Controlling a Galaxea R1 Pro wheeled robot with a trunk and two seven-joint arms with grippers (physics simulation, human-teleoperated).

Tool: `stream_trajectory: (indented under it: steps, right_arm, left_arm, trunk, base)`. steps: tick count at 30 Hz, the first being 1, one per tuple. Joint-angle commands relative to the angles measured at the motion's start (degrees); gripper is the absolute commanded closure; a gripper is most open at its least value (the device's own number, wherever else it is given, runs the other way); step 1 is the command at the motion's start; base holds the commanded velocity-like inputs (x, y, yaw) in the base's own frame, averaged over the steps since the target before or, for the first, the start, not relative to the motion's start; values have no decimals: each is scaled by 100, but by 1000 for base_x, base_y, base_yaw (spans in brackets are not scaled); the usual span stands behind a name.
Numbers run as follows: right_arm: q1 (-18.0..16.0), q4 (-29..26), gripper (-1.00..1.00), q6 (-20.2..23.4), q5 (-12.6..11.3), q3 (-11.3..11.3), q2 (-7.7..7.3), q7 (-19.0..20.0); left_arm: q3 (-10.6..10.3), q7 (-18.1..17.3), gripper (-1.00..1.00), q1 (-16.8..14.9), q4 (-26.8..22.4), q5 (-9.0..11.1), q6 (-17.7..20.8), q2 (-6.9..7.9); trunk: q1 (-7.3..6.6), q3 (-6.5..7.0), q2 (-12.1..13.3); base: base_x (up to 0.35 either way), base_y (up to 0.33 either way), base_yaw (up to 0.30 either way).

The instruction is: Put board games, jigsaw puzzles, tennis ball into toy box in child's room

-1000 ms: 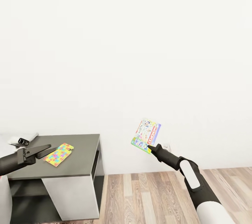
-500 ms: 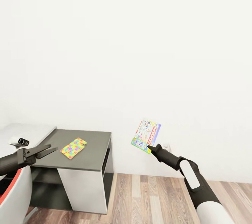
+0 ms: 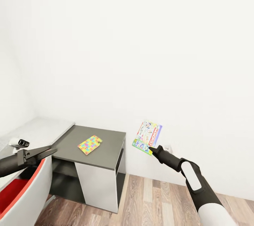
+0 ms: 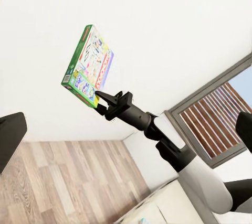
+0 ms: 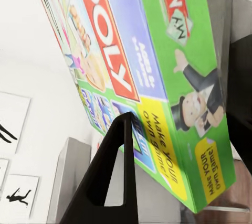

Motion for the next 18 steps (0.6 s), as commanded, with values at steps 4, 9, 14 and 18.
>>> stream_trajectory:
  steps: [4, 9, 14, 18]
  right_arm:
    - [-4, -4, 100, 41, -22, -16, 4, 15]
    - [-4, -4, 100, 41, -21, -16, -2, 15]
    - [-6, -4, 100, 41, -21, -16, -3, 21]
    - [-5, -4, 100, 41, -21, -16, -4, 23]
  left_arm:
    - [-2, -15, -100, -9, 2, -1, 26, 0]
    - [-2, -15, -100, -9, 2, -1, 26, 6]
    - [-2, -15, -100, -9, 2, -1, 26, 7]
    - [-2, -15, -100, -9, 2, -1, 26, 7]
  trunk:
    - [3, -12, -11]
    - [3, -12, -11]
    - [3, -12, -11]
    - [3, -12, -11]
  base:
    - [0, 0, 290]
    - [0, 0, 290]
    - [0, 0, 291]
    - [0, 0, 290]
